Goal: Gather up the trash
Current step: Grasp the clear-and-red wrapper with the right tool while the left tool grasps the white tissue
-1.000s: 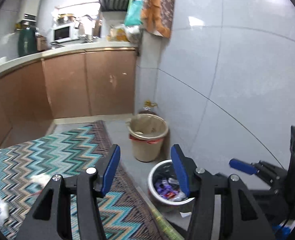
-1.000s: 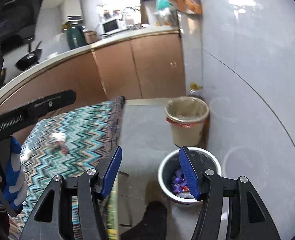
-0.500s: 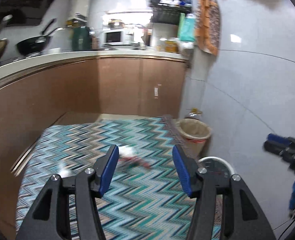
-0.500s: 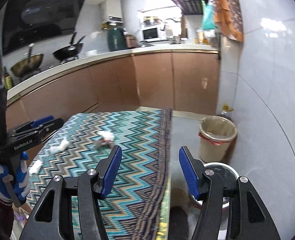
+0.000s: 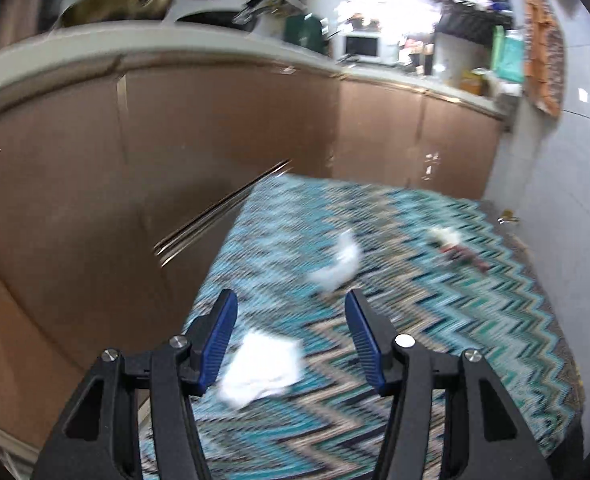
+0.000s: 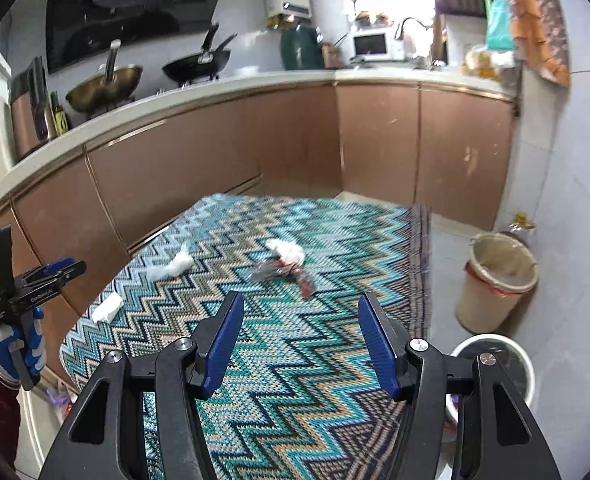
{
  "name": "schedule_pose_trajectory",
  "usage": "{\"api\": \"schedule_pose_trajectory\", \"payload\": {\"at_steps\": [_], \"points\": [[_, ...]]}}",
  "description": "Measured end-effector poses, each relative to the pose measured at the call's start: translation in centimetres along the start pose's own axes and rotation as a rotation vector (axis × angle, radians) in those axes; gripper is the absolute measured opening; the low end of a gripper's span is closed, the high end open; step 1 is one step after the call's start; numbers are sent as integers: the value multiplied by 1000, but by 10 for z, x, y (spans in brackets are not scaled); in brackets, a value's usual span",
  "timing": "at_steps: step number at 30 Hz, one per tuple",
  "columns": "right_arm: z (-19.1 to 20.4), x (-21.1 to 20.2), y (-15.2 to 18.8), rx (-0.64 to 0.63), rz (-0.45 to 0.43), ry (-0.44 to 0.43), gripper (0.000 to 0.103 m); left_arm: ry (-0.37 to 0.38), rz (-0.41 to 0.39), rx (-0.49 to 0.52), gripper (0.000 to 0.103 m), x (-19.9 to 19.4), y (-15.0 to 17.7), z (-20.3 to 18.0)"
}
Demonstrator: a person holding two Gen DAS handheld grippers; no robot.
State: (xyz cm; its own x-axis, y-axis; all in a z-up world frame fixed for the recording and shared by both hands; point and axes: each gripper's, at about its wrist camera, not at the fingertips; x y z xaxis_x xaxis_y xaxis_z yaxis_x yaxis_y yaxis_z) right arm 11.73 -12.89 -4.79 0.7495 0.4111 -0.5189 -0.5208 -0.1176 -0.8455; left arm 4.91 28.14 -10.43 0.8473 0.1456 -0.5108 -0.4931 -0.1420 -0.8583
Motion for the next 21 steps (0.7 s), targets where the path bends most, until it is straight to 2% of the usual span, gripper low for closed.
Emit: {"api": "schedule_pose_trajectory", "payload": {"at_steps": [3, 6, 11, 17, 20, 21], "points": [[5, 33, 1, -14, 48, -28, 59, -15, 51, -22, 55, 11, 18, 20], [9, 68, 2, -32, 95, -53, 59, 17, 111, -30, 55, 27, 32, 28], [18, 124, -4, -74, 154, -90, 59, 66, 197, 27, 55, 57, 48, 9], [16, 180, -6, -113, 220, -103, 59, 64, 241, -2, 54, 86, 53, 8], [11, 203, -5, -129, 251, -95, 59, 50, 249, 5, 43, 91, 53, 8], [9, 211, -4, -132, 262, -94, 59, 36, 251, 12, 36, 92, 53, 8]]}}
Point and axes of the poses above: each gripper's, at about its wrist camera, not at the fingertips, and x roughly the way its jaws point, z to its left, y to its underside, and after that the axes turned 5 degrees about -z, right-handed
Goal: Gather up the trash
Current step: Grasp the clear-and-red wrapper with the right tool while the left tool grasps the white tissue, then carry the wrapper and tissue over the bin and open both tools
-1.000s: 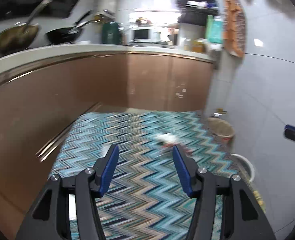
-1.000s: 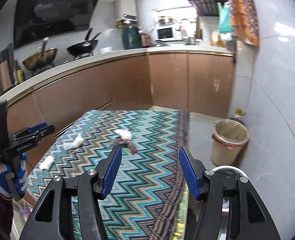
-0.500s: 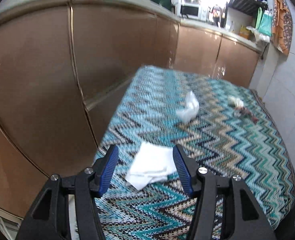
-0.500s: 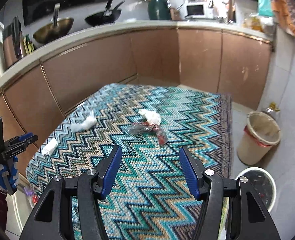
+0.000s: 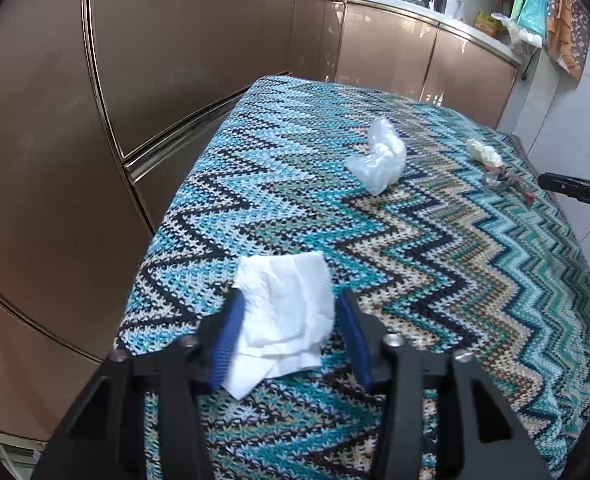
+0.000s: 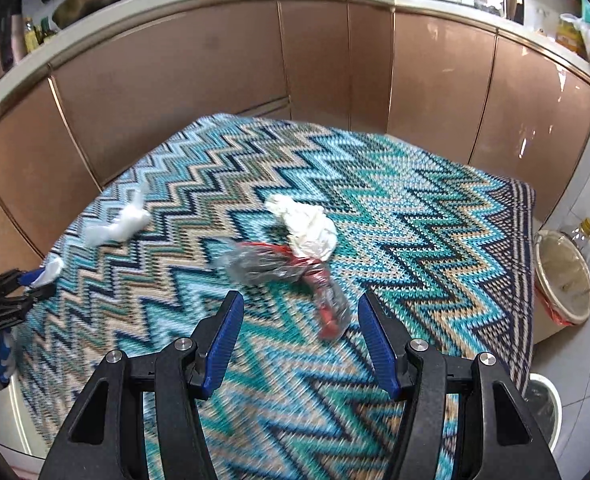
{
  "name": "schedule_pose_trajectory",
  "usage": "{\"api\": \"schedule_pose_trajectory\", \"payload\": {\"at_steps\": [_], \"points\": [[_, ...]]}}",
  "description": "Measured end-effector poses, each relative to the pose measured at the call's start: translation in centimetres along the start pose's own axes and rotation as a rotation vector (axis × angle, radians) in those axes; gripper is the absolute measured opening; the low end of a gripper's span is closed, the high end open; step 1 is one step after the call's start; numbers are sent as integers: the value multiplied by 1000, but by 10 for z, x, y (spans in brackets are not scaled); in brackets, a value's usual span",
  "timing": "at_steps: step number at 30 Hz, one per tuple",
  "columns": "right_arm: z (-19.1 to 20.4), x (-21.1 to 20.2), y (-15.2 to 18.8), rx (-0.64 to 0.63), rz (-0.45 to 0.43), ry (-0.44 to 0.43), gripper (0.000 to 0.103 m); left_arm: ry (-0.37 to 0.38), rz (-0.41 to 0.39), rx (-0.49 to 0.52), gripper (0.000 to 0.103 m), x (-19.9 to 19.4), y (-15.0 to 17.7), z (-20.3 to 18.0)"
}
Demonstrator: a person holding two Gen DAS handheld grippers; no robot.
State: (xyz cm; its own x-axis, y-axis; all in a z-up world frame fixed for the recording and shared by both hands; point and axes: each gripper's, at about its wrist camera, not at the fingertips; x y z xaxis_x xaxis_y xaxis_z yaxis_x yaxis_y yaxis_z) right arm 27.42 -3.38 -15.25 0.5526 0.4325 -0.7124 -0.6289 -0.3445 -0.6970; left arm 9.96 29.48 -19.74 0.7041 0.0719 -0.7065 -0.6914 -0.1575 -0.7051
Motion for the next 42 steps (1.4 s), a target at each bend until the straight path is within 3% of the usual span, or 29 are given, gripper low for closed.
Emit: {"api": "schedule_pose_trajectory", "payload": {"at_steps": [4, 10, 13, 15, 18, 22, 32, 37, 42], "points": [[-6, 22, -4, -1, 22, -11, 59, -25, 1, -7, 20, -1, -1, 3], [-7, 50, -5, -18, 66, -24, 56, -4, 0, -24, 13, -8, -2, 1], [-9, 60, -2, -19, 90, -25, 40, -4, -7, -28, 13, -13, -3, -4], [-10, 59, 0, -11, 88, -38, 16, -11, -15, -33, 13, -17, -4, -5], [-9, 51, 4, -6, 73, -53, 15, -20, -35, -35, 13, -23, -6, -9], [-3, 23, 11, -4, 38, -74, 15, 11, -74, -28, 7, -37, -11, -22], [-1, -87, 39, 55, -114, -93, 15, 127, -136, 93, 7, -76, -24, -89], [-26, -139, 64, 120, -179, -34, 15, 221, -160, 186, 7, -87, -36, -146], [-74, -182, 98, 242, -223, 82, 15, 343, -158, 282, 7, -81, -51, -218]]}}
Point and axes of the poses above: each gripper's, at about its wrist camera, not at the fingertips, and x roughly the way its jaws point, z to its left, y to its underside, and after that the axes turned 5 degrees about -z, right-handed
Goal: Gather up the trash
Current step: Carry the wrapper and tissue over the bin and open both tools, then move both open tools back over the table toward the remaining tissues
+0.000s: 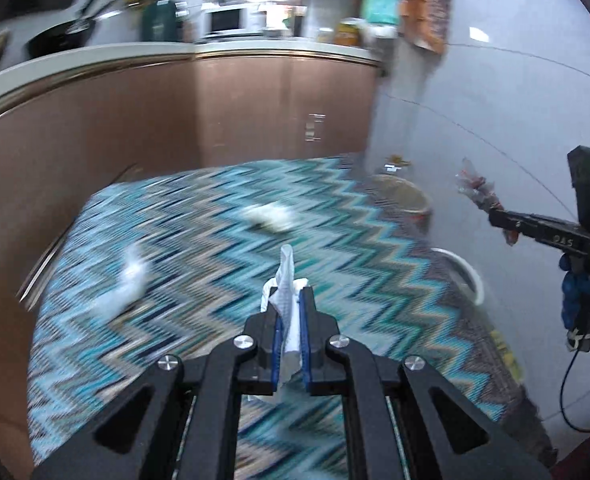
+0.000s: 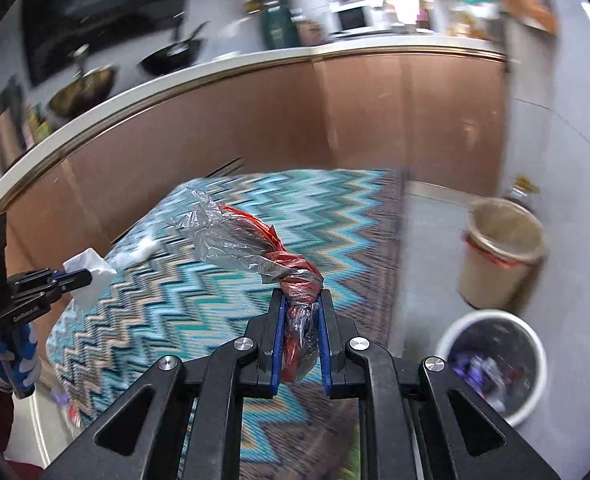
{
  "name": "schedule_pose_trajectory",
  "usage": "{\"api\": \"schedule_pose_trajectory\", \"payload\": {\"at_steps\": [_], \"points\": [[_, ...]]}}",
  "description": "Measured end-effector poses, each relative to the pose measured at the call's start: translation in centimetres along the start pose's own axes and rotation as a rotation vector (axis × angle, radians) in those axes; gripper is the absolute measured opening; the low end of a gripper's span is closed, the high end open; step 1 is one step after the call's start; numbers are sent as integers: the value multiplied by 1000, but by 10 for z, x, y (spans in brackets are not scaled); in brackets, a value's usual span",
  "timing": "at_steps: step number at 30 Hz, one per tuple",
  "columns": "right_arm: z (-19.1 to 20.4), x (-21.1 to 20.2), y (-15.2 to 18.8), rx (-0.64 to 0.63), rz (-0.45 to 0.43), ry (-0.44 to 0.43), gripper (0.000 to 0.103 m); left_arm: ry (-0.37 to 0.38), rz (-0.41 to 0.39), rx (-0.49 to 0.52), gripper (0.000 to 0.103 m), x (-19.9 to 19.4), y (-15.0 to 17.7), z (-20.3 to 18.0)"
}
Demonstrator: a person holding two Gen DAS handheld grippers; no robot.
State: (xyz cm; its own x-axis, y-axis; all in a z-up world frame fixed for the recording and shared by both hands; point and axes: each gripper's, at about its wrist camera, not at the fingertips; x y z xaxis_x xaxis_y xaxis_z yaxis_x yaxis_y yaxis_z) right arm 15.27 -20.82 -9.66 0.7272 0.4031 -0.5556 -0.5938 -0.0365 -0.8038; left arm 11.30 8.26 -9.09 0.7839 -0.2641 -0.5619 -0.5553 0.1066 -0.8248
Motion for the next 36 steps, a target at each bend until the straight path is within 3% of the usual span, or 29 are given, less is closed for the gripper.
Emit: {"api": "schedule_pose_trajectory", "payload": {"at_steps": [7, 14, 19, 27, 28, 32, 34, 36], "points": [[-89, -25, 21, 140, 1, 224, 15, 195, 30, 141, 7, 73, -49, -105], [-159, -3, 40, 235, 51, 346, 15, 331, 99, 202, 7, 161, -78, -194], [-201, 21, 54, 296, 91, 410, 15, 365, 172, 223, 7, 231, -83, -246], [-249, 61, 73, 339, 167, 468, 17, 401, 267, 201, 9, 314, -75, -296], [-254, 67, 76, 340, 181, 475, 19, 398, 274, 198, 9, 320, -74, -298], [-265, 79, 89, 352, 218, 494, 44, 377, 308, 185, 18, 345, -67, -306], [-268, 80, 94, 360, 225, 506, 46, 377, 316, 180, 25, 350, -64, -307], [-266, 79, 98, 360, 229, 513, 47, 377, 316, 182, 25, 351, -62, -306]]}}
Point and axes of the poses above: each gripper's, at about its wrist camera, not at the fingertips, and x roughly the way its jaws point, z to its left, y to its underside, and after that the axes turned 5 degrees about -z, right-handed
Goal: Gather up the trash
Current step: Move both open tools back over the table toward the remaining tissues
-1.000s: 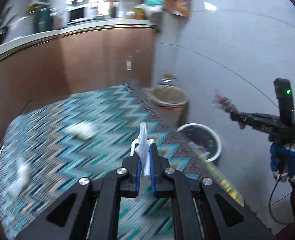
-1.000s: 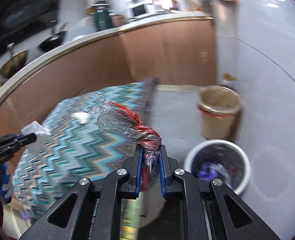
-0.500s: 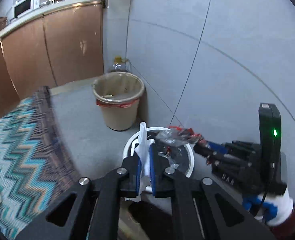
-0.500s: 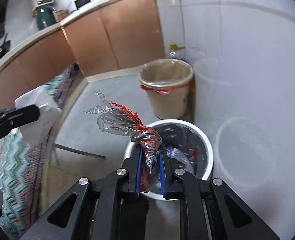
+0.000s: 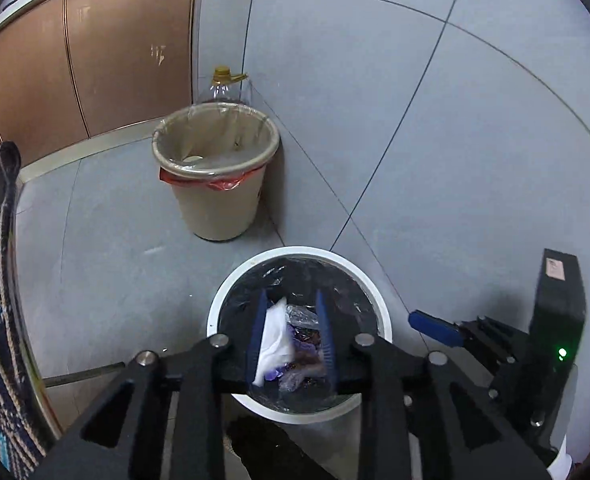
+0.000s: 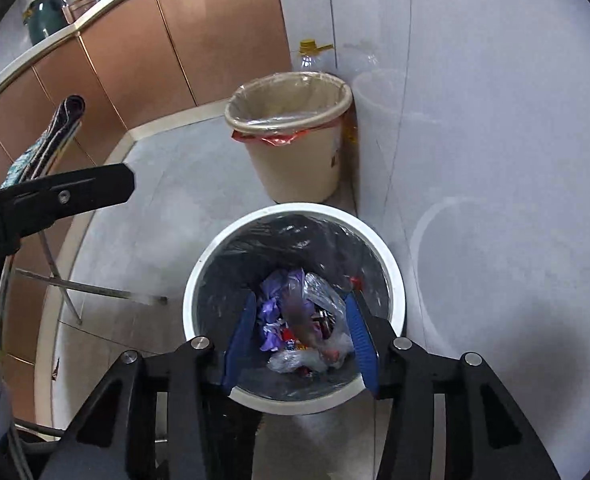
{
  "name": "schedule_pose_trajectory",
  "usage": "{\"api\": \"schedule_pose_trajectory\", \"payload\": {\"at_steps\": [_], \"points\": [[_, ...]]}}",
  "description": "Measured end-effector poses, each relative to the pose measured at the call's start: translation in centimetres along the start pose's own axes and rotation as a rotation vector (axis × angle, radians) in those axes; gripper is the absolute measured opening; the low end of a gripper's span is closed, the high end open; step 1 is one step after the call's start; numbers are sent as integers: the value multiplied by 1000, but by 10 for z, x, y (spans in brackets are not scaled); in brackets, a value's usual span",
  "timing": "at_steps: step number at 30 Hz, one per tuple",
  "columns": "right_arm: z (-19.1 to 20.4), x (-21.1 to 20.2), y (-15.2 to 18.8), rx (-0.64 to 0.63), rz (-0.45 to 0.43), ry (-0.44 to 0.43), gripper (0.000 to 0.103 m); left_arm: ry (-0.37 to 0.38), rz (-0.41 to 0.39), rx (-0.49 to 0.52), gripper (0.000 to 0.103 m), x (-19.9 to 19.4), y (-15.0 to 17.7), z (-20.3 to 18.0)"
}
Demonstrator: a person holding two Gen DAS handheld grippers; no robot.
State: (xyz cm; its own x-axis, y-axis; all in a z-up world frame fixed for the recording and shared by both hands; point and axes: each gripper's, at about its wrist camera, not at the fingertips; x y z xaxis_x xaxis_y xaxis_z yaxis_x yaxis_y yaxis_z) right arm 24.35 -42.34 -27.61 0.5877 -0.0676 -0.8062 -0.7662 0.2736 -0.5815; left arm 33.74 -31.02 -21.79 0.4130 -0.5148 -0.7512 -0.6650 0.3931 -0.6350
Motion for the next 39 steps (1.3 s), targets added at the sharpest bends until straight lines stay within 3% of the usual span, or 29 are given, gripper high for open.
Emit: {"api": "schedule_pose_trajectory", "payload": {"at_steps": [7, 14, 24, 28, 35, 37, 39], "points": [[3, -19, 4, 9, -23, 13, 53, -7, -62, -8, 25, -27, 1, -4], [22, -65, 1, 11, -106, -13, 57, -70, -210, 15, 25, -103, 6, -14], [58, -148, -1, -20, -238, -70, 58, -189, -339, 58, 25, -198, 26, -20], [73, -177, 1, -42, -279, -89, 58, -225, -384, 55, 35, -235, 42, -20], [105, -219, 12, -107, -323, -115, 59, -285, -442, 29, 37, -286, 68, -11], [115, -229, 14, -130, -335, -119, 59, -302, -459, 21, 51, -298, 76, -7], [122, -237, 16, -147, -345, -126, 59, -324, -482, 11, 51, -312, 84, -2]]}}
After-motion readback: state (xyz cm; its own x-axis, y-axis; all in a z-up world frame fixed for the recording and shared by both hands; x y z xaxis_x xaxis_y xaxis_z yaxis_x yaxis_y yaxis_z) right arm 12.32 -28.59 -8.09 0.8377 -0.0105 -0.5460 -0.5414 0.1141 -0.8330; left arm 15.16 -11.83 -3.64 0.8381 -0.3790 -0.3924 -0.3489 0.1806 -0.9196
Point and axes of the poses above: each gripper's, at about its wrist camera, not at the fingertips, and x roughly the way its jaws point, z to its left, y to its underside, and after that the axes turned 5 degrees about -z, right-handed
